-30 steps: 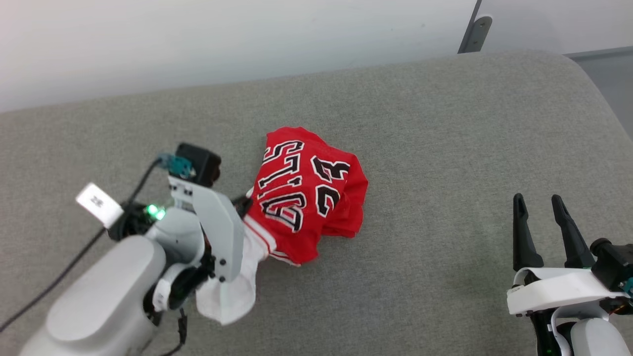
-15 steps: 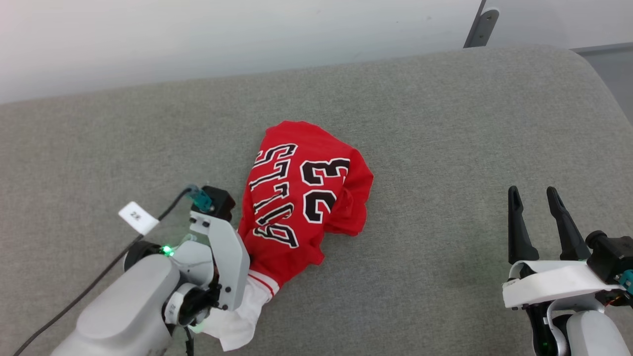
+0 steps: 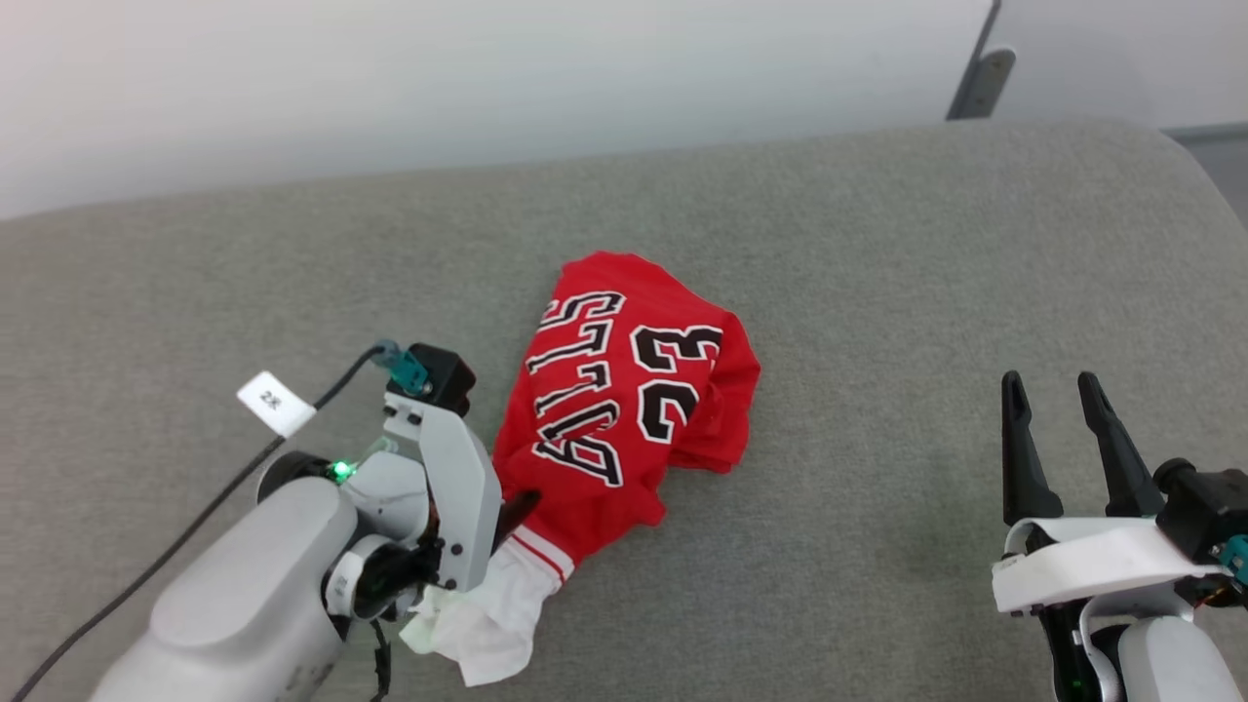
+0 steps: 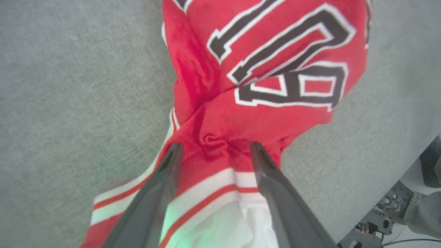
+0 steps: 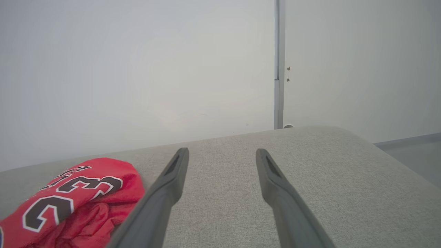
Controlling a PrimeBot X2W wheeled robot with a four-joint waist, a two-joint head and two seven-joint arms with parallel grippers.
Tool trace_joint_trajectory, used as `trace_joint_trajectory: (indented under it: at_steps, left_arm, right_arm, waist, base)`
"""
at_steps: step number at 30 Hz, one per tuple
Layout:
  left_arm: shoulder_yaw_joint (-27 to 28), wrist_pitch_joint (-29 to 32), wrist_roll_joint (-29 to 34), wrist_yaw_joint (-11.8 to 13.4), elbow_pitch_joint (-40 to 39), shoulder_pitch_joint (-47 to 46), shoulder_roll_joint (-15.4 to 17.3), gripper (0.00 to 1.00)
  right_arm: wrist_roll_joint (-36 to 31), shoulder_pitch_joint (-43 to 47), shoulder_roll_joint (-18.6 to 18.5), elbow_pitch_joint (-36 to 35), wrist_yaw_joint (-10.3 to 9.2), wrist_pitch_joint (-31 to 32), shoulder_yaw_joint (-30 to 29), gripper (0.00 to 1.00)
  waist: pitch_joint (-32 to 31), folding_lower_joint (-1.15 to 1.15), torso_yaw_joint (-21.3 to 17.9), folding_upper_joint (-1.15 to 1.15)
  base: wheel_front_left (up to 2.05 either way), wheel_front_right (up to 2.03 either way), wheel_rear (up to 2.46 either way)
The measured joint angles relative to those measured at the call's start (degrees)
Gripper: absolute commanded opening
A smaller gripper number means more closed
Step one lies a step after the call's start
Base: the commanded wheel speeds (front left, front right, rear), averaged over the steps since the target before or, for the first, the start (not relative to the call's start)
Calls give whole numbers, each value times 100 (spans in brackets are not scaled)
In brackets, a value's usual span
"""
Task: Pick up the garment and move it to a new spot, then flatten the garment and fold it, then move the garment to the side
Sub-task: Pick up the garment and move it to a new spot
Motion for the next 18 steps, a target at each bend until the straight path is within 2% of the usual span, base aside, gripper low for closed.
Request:
trace_joint_trajectory:
  at_steps: [7, 15, 18]
  left_arm:
    - [189, -445, 1, -25, -465, 142, 234, 100]
    - [814, -2101, 171, -36, -1057, 718, 751, 100]
    - [1078, -2698, 211, 78, -1235, 1087, 964, 100]
  right_arm:
    - [23, 137, -151, 29, 0, -1, 67, 100]
    - [43, 381, -276, 9, 0, -1, 73, 100]
    - [79, 442, -311, -16, 0, -1, 52, 100]
  waist:
    - [-289, 0, 205, 0]
    - [-641, 0, 487, 0]
    - [-742, 0, 600, 0]
  base:
    - [0, 0, 0]
    - [0, 0, 0]
    - [0, 0, 0]
